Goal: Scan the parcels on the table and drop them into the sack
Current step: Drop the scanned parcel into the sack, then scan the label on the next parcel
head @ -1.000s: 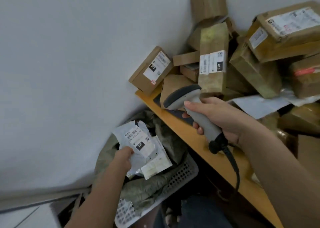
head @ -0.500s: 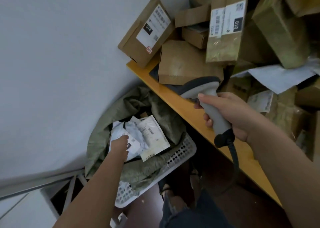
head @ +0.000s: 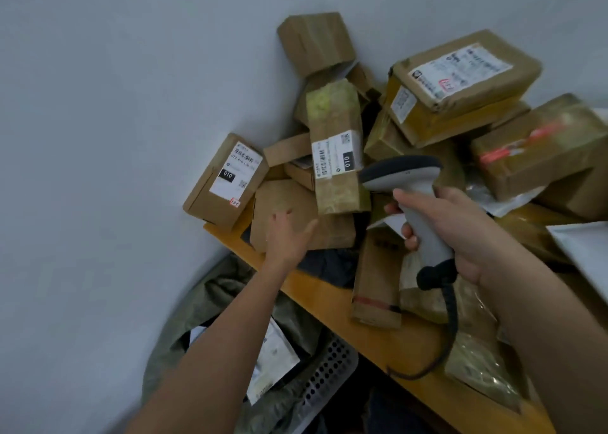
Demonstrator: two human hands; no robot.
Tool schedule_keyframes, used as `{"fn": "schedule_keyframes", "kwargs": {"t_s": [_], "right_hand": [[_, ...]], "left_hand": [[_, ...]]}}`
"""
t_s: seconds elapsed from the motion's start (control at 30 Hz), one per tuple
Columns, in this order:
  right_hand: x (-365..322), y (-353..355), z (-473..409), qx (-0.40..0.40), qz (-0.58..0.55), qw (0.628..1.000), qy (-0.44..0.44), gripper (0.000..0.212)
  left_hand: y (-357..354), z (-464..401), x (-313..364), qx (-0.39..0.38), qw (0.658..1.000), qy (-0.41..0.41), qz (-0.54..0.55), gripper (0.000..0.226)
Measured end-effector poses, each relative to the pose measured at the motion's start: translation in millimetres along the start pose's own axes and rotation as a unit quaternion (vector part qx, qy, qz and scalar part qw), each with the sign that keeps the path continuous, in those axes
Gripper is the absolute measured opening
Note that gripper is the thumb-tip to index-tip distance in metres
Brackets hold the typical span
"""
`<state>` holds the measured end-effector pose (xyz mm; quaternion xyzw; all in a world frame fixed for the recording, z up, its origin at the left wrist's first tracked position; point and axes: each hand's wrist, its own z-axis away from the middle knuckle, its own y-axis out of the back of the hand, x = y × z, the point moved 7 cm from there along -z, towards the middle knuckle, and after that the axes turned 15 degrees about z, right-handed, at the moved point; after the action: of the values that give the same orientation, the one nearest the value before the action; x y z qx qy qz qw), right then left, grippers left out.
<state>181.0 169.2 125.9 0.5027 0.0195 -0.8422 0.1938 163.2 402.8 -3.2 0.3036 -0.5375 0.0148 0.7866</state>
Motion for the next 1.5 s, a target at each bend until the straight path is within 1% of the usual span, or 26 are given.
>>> {"fn": "schedule_keyframes", "kwargs": {"t_s": [0.07, 0.13, 0.17, 0.23, 0.33, 0.4, 0.5, 0.6, 0.67, 0.7, 0.77, 0.83, 0.9, 0.97, 1.07, 1.13, 1.3, 1.4, 1.47, 1.5], "right_hand": [[0.4, 16.8, -5.8, 0.007, -0.014, 1.000, -0.005, 0.017], [2.7, 34.2, -10.1, 0.014, -0.012, 1.000, -0.005, 0.018], [4.3, 42.3, -11.9, 0.017, -0.001, 1.000, -0.002, 0.016], [8.2, 57.2, -15.1, 0.022, 0.019, 1.000, 0.001, 0.014], [12.7, 73.6, -19.6, 0.030, 0.010, 1.000, -0.003, 0.012], [13.7, 78.5, -22.3, 0.033, -0.006, 0.999, -0.009, 0.011], [11.7, 77.5, -25.8, 0.028, -0.026, 0.999, -0.010, 0.011], [3.2, 68.4, -27.2, 0.004, -0.028, 1.000, 0.007, 0.019], [-6.2, 60.1, -25.7, 0.003, -0.036, 0.999, 0.025, 0.027], [-12.6, 56.4, -24.9, 0.012, -0.044, 0.998, 0.037, 0.029], [-26.2, 50.4, -22.9, 0.040, -0.073, 0.994, 0.066, 0.031], [-37.7, 48.0, -21.9, 0.071, -0.100, 0.989, 0.088, 0.037], [-44.6, 46.7, -21.5, 0.088, -0.109, 0.986, 0.096, 0.048], [-47.1, 43.3, -20.8, 0.084, -0.110, 0.986, 0.095, 0.062], [-43.9, 35.1, -18.7, 0.077, -0.097, 0.989, 0.086, 0.084], [-38.4, 31.3, -17.1, 0.081, -0.084, 0.990, 0.080, 0.091], [-29.5, 28.7, -8.5, 0.083, -0.093, 0.989, 0.082, 0.083], [-29.9, 23.7, -1.3, 0.069, -0.092, 0.989, 0.097, 0.085], [-30.6, 22.0, 2.6, 0.083, -0.105, 0.985, 0.107, 0.077], [-30.7, 22.4, 4.2, 0.096, -0.117, 0.982, 0.109, 0.072]], "left_hand": [[-26.8, -10.1, 16.3, -0.030, 0.997, 0.028, 0.057, 0.089], [-52.5, -20.1, 29.2, -0.039, 0.990, 0.050, 0.129, 0.109], [-62.3, -23.5, 35.1, -0.032, 0.988, 0.053, 0.139, 0.116], [-75.9, -31.3, 42.1, -0.004, 0.991, 0.062, 0.121, 0.121], [-81.5, -39.9, 45.3, 0.032, 0.989, 0.088, 0.113, 0.117], [-78.3, -43.7, 44.0, 0.038, 0.982, 0.091, 0.159, 0.109], [-68.2, -37.3, 35.7, 0.027, 0.961, 0.130, 0.244, 0.096], [-50.4, -21.0, 31.4, 0.016, 0.954, 0.144, 0.263, 0.094], [-35.4, -9.3, 34.1, 0.016, 0.960, 0.114, 0.254, 0.095], [-25.9, -4.0, 37.4, 0.020, 0.967, 0.085, 0.238, 0.097], [-2.3, 4.4, 47.5, 0.037, 0.982, 0.009, 0.185, 0.101], [25.8, 9.6, 59.2, 0.053, 0.991, -0.075, 0.101, 0.108], [47.5, 17.2, 69.7, 0.028, 0.991, -0.133, 0.007, 0.111], [60.3, 26.1, 77.1, -0.025, 0.984, -0.168, -0.044, 0.108], [78.4, 34.6, 80.8, -0.063, 0.983, -0.172, -0.026, 0.107], [90.6, 37.6, 83.6, -0.072, 0.982, -0.177, -0.011, 0.107], [109.7, 53.3, 87.9, -0.128, 0.976, -0.176, 0.011, 0.107], [119.6, 64.3, 92.8, -0.127, 0.976, -0.173, 0.016, 0.107], [123.8, 69.1, 93.8, -0.126, 0.977, -0.173, 0.019, 0.108], [126.0, 70.1, 92.1, -0.122, 0.979, -0.157, 0.048, 0.112]]}}
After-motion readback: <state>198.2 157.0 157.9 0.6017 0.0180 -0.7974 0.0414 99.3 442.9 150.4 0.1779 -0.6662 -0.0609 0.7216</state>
